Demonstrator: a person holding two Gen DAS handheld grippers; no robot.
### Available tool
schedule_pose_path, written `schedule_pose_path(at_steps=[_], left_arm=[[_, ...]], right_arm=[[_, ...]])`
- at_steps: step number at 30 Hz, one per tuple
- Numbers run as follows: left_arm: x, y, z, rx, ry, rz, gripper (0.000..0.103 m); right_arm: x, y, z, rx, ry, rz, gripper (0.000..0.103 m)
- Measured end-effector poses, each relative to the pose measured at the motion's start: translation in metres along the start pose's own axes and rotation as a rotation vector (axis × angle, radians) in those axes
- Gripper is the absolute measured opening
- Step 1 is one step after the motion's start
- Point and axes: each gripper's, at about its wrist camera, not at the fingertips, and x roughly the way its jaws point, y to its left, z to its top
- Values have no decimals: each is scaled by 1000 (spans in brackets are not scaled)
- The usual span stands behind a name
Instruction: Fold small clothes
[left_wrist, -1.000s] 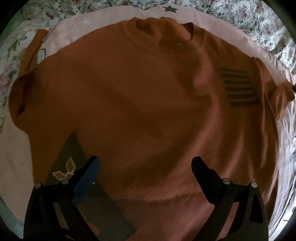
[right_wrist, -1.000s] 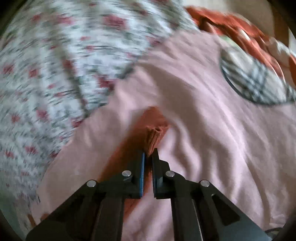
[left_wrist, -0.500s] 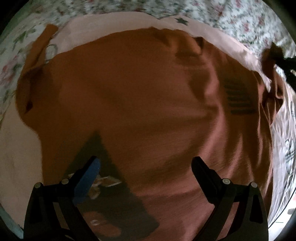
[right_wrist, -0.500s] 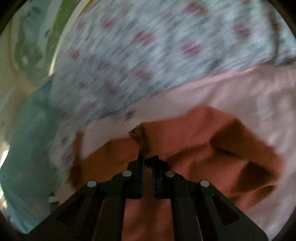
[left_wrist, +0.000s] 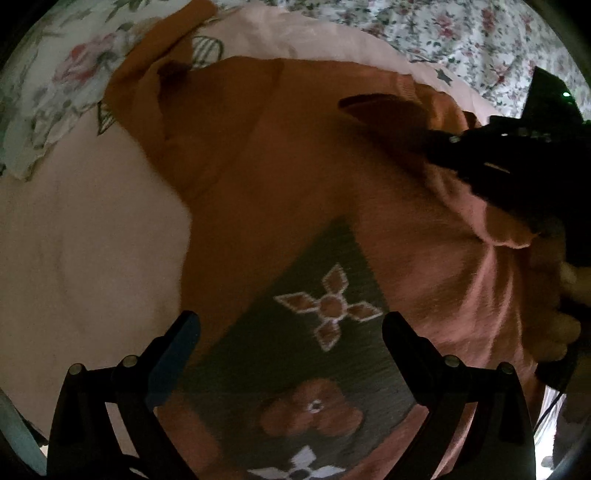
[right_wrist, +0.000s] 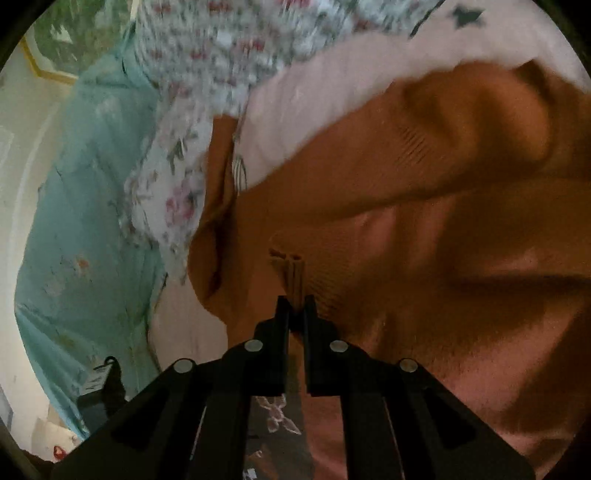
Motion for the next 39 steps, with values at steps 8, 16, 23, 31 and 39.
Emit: schedule_pose_path(at_steps=[8, 16, 23, 31, 39], left_arm=[[1, 11, 16, -27, -12, -126, 99], [57, -16, 87, -77, 36, -261, 100], [69, -39, 127, -67, -50, -335, 38], [14, -14, 117, -53, -161, -348, 2], [32, 35, 102, -139, -115, -292, 2]], right_arm=[[19, -1, -3, 57, 63, 48, 35], [-72, -33, -26, 115, -113, -17, 40], [-148, -74, -67, 219, -238, -116, 40], [-220, -106, -87, 265, -373, -312, 40], [-232, -142, -71, 300, -372, -454, 52]])
